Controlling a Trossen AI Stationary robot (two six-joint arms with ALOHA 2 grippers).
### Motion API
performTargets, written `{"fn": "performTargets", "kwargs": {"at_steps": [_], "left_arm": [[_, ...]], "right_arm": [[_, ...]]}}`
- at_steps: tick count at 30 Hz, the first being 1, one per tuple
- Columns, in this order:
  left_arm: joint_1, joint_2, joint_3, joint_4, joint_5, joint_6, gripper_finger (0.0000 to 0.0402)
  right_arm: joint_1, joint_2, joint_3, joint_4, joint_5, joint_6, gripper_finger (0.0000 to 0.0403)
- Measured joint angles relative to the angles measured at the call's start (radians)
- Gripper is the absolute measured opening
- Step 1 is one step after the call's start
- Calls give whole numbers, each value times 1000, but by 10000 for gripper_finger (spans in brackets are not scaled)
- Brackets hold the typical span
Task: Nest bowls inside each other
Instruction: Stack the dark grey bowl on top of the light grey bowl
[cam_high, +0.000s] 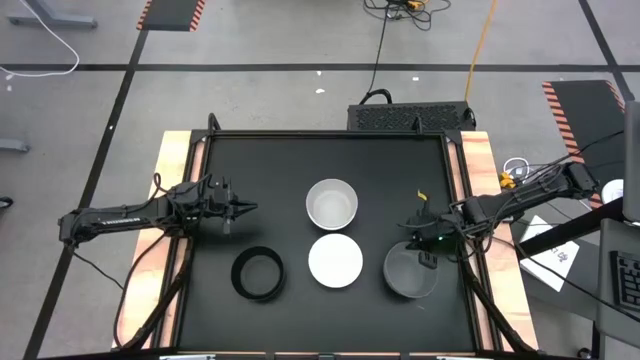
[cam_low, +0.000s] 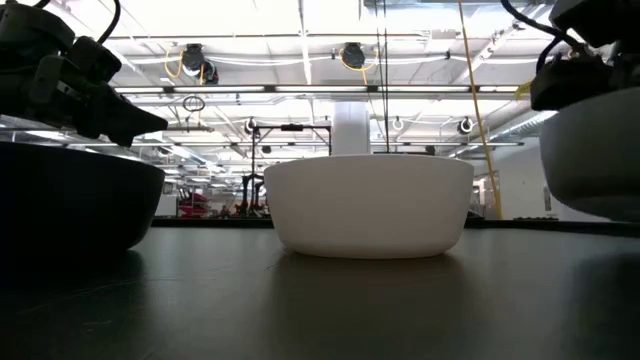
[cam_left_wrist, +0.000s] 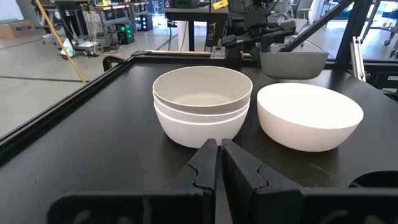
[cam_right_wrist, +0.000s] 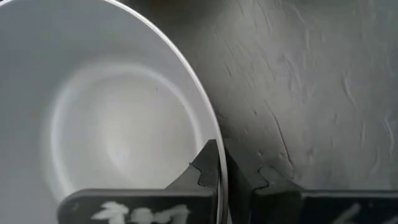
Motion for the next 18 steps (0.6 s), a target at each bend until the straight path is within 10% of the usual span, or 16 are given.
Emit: {"fn": "performTargets", "kwargs": {"at_steps": [18], "left_arm": [[0,0,0,0,0,9,26]], "right_arm": [[-5,0,0,211,6,-73,0]]}}
